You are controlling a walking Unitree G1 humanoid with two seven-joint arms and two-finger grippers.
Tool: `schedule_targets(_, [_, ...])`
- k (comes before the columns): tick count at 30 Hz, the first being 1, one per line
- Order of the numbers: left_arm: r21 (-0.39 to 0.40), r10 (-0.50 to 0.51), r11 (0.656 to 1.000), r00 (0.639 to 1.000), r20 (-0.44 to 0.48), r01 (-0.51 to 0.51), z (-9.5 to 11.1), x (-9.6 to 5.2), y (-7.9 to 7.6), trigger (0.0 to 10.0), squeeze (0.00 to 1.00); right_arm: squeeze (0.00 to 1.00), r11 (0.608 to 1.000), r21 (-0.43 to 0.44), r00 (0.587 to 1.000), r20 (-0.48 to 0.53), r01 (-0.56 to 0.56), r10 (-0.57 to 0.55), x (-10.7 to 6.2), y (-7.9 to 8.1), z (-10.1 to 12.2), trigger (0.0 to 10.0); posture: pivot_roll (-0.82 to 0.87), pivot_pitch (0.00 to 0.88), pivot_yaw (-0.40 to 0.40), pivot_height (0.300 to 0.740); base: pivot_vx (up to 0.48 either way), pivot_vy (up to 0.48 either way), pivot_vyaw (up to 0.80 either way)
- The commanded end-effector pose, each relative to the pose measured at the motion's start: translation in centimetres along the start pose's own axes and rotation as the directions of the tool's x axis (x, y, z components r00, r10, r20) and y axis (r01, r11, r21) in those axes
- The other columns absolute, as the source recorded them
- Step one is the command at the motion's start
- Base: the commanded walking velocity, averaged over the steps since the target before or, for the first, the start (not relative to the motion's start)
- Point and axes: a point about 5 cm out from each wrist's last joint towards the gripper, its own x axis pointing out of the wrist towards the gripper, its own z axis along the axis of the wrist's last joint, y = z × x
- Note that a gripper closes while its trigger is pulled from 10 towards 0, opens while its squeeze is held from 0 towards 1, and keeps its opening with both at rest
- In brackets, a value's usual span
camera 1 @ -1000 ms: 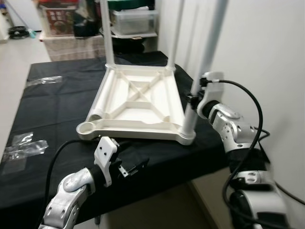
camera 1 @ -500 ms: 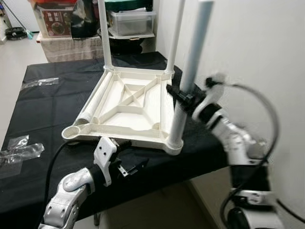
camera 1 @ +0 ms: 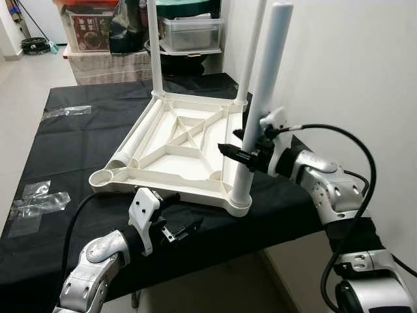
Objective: Building children table
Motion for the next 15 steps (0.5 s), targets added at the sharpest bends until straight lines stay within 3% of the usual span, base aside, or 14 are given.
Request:
schedule_targets(1, [0.001,-0.001,1.0,1.0,-0.016,0.001,-0.2,-0.2,0.1,10.0,0.0,0.0,0.991,0.012,0.986,-0.103,0.131,-0.129,0.1,-1.1,-1.5,0.0,0.05,0.0,-0.081,0.74,0.0,0.0,0.0])
schedule_targets(2, [0.001,-0.001,1.0,1.0,-0.016,0.001,-0.2,-0.2,0.1,10.0,0.0,0.0,0.991,0.012,0.986,-0.103,0.131,-0.129,0.1,-1.1,-1.5,0.0,0.05,0.0,-0.081,0.74,0.0,0.0,0.0])
schedule_targets(3, [0.002,-0.002,1.0,1.0,-0.017,0.002,-0.2,-0.3,0.1,10.0,0.0,0.0,0.929,0.049,0.923,-0.144,0.367,-0.357,0.0,-2.7,-2.3,0.0,0.05,0.0,-0.079,0.74,0.0,0.0,0.0])
schedule_targets(4, [0.003,-0.003,1.0,1.0,-0.018,0.003,-0.2,-0.2,0.1,10.0,0.0,0.0,0.793,0.124,0.798,-0.197,0.597,-0.57,-0.6,-4.0,-3.4,0.0,0.04,0.0,-0.08,0.74,0.0,0.0,0.0])
schedule_targets(5, [0.003,-0.005,1.0,1.0,-0.017,0.005,-0.2,-0.1,0.1,10.0,0.0,0.0,0.61,0.171,0.633,-0.259,0.774,-0.73,-1.5,-4.4,-4.8,0.0,0.04,0.0,-0.08,0.74,0.0,0.0,0.0])
schedule_targets(6, [0.003,-0.005,1.0,1.0,-0.017,0.005,-0.2,-0.1,0.1,10.0,0.0,0.0,0.61,0.171,0.633,-0.259,0.774,-0.73,-1.5,-4.4,-4.8,0.0,0.04,0.0,-0.08,0.74,0.0,0.0,0.0])
schedule_targets(7, [0.002,-0.006,1.0,1.0,-0.016,0.006,-0.3,0.0,0.0,10.0,0.0,0.0,0.482,0.186,0.516,-0.304,0.856,-0.801,-2.3,-4.4,-5.9,0.0,0.04,0.0,-0.08,0.74,0.0,0.0,0.0])
schedule_targets(8, [0.0,-0.006,1.0,1.0,-0.014,0.006,-0.2,0.0,-0.1,10.0,0.0,0.0,0.467,0.212,0.512,-0.329,0.859,-0.793,-1.7,-2.6,-6.6,4.6,0.05,0.0,-0.08,0.74,0.0,0.0,0.0])
schedule_targets(9, [0.0,-0.006,1.0,1.0,-0.014,0.006,-0.2,0.0,-0.1,10.0,0.0,0.0,0.467,0.212,0.512,-0.329,0.859,-0.793,-1.7,-2.6,-6.6,4.6,0.05,0.0,-0.08,0.74,0.0,0.0,0.0])
schedule_targets(10, [-0.003,-0.008,1.0,1.0,-0.011,0.008,-0.2,0.1,-0.2,10.0,0.0,0.0,0.523,0.263,0.584,-0.297,0.811,-0.756,-0.4,-0.1,-6.3,10.0,0.05,0.0,-0.077,0.74,0.0,0.0,0.0])
schedule_targets(12, [-0.003,-0.008,1.0,1.0,-0.011,0.008,-0.2,0.1,-0.2,10.0,0.0,0.0,0.523,0.263,0.584,-0.297,0.811,-0.756,-0.4,-0.1,-6.3,10.0,0.05,0.0,-0.077,0.74,0.0,0.0,0.0])
schedule_targets(13, [-0.004,-0.009,1.0,1.0,-0.01,0.009,-0.2,0.1,-0.2,10.0,0.0,0.0,0.573,0.302,0.644,-0.263,0.762,-0.718,0.5,1.6,-5.8,10.0,0.05,0.0,-0.077,0.74,0.0,0.0,0.0])
schedule_targets(14, [-0.004,-0.013,1.0,1.0,-0.011,0.013,-0.2,0.1,-0.2,10.0,0.0,0.0,0.671,0.334,0.739,-0.143,0.662,-0.658,1.4,3.2,-4.1,10.0,0.04,0.0,-0.072,0.74,0.0,0.0,0.0])
schedule_targets(15, [-0.004,-0.017,1.0,1.0,-0.012,0.017,-0.3,0.1,-0.2,10.0,0.0,0.0,0.731,0.337,0.789,-0.059,0.593,-0.612,1.8,4.1,-3.0,10.0,0.04,0.0,-0.072,0.74,0.0,0.0,0.0])
